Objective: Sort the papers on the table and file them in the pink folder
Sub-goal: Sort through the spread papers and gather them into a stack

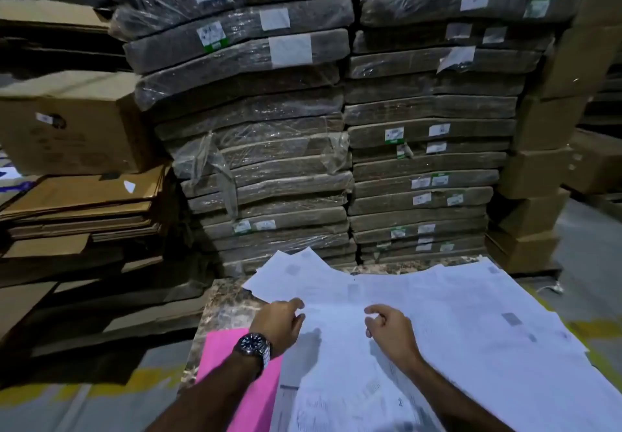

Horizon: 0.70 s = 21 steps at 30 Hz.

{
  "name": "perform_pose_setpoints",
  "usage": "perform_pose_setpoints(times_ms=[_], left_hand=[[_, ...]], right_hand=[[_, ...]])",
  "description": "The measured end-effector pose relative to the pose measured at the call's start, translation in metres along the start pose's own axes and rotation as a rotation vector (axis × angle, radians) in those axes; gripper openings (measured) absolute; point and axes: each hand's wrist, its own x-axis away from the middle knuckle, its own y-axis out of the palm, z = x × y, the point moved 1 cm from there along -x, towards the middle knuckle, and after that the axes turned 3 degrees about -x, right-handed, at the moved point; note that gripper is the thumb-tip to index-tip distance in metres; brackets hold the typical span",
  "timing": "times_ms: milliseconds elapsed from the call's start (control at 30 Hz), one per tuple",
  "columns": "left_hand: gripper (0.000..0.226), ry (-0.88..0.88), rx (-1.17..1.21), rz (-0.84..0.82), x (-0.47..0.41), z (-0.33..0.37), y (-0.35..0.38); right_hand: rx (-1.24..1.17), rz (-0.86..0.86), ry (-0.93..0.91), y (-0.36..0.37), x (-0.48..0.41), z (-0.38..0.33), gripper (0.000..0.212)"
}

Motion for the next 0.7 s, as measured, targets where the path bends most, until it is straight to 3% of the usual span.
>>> perform_pose_setpoints(times_ms=[233,333,433,700], left_hand=[[0.047,-0.207,0.204,-0.241,0.015,0.000,0.057],[0.054,-0.266,0.182,-0.360,0.019,-0.005,0.073],[0.057,-0.351,0.241,-0.358,0.025,-0.012,0.092],[0.046,-0.373,0.302,-0.459,0.019,-0.004,0.092]], right_hand=[[0.050,-0.205,0.265,0.036,0.012,0.059,0.037],[0.175,-0.297,0.270,0.044,0.011,0.074,0.054],[0.207,-0.363,0.291,0.046,0.013,0.070,0.063],[0.251,-0.409,0.284,0.047,0.011,0.073,0.067]])
